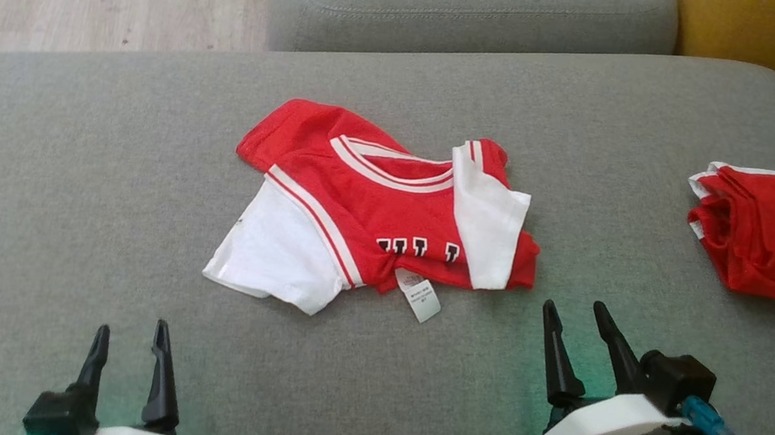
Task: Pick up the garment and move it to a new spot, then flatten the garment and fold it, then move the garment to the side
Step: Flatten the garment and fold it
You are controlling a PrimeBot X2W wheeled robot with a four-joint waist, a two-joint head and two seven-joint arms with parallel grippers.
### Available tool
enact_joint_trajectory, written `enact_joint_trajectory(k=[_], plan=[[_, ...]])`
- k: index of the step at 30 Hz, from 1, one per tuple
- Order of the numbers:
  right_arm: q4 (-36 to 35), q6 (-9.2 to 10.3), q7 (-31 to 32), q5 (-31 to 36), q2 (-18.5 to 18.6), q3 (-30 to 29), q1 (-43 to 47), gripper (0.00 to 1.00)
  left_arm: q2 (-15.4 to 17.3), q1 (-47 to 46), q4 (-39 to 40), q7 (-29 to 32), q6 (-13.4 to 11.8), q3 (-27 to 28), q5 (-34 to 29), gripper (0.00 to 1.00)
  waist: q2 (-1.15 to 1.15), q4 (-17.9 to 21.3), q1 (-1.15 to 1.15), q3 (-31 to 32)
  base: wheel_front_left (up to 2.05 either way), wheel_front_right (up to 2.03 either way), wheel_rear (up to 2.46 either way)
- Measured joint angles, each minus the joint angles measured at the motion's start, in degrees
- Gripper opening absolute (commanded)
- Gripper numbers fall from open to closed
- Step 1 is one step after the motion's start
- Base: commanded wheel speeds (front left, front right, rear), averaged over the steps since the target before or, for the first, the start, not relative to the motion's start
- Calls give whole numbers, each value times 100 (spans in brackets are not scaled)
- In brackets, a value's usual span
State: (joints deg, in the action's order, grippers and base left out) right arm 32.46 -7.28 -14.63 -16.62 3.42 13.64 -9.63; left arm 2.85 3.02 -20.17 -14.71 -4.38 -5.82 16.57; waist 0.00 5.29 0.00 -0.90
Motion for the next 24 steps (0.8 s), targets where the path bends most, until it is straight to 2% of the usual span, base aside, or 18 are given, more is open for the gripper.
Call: enact_joint_trajectory(k=[7,12,18,24], plan=[[165,0,0,-2,-2,-100,-90,100,0,-64,-3,0,-16,-232,-1,100,0,-101,0,-155,0,0,0],[546,0,0,-13,-5,-280,-833,100,0,-327,-16,0,-15,-486,-1,100,0,-262,1,-411,0,0,0],[1206,0,0,33,7,-552,-2033,100,-2,-661,-224,0,87,-789,105,100,0,-559,1,-778,0,0,0],[2170,0,0,66,16,-826,-2474,100,-5,-990,-322,0,88,-1095,125,100,0,-873,1,-1089,0,0,0]])
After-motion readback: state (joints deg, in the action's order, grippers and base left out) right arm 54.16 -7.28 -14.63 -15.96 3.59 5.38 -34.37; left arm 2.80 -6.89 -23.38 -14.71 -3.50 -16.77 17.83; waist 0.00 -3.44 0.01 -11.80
